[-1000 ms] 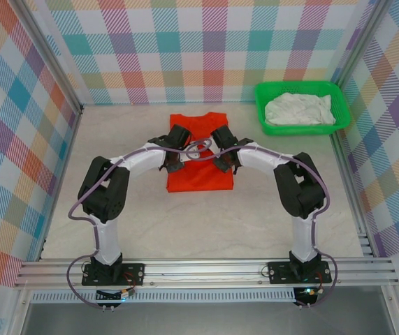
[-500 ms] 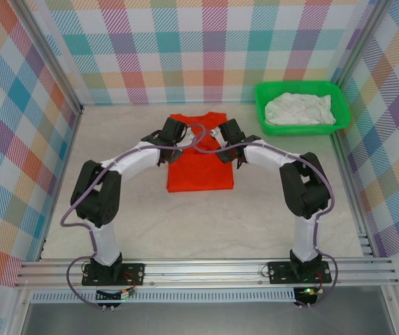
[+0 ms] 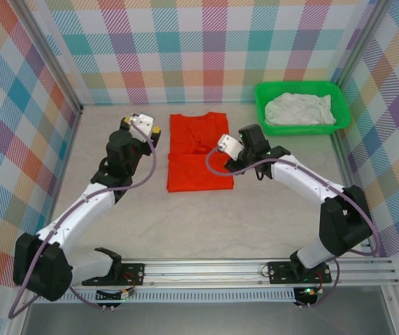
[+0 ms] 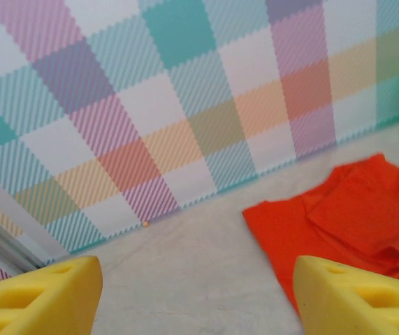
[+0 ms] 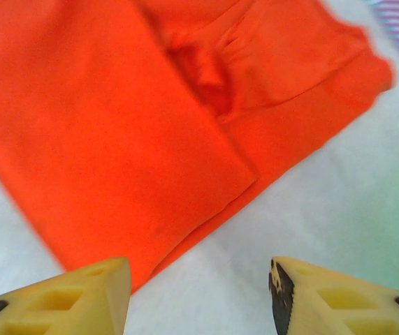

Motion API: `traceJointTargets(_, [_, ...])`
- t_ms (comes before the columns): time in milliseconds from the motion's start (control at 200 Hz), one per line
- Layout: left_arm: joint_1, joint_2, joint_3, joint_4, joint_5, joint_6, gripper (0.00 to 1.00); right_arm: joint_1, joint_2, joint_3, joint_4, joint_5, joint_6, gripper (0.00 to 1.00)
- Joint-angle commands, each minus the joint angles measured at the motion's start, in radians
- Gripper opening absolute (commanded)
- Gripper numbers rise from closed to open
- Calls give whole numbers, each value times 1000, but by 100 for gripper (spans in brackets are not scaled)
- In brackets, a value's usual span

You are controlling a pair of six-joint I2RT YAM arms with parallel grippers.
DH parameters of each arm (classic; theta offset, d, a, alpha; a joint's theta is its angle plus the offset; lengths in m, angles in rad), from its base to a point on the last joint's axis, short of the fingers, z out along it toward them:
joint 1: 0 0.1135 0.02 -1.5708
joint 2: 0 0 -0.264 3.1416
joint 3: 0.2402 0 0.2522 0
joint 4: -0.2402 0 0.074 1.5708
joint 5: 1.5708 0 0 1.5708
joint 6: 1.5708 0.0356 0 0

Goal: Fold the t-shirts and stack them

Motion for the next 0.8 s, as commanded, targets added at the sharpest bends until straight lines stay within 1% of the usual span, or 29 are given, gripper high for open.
traceJointTargets(0, [10,-72,-9,40,68,-56,69,1,-2,-21,-144,-96,-209,55])
traceJointTargets(80, [10,-97,16,-21,127,-32,65,0,46,-4,-219,-99,-275,56])
traceJointTargets(170, [10,-90,57,-79,158,-17,63,6,116,27,-257,-72,-304,56])
traceJointTargets(560, [10,-106,77,-249,234,89,62,64,277,65,-199,-55,-319,54])
traceJointTargets(700, [10,-122,75,-300,256,137,61,77,289,79,-187,-44,-321,54])
traceJointTargets(795, [10,-137,60,-302,275,157,61,76,290,84,-180,-48,-324,54])
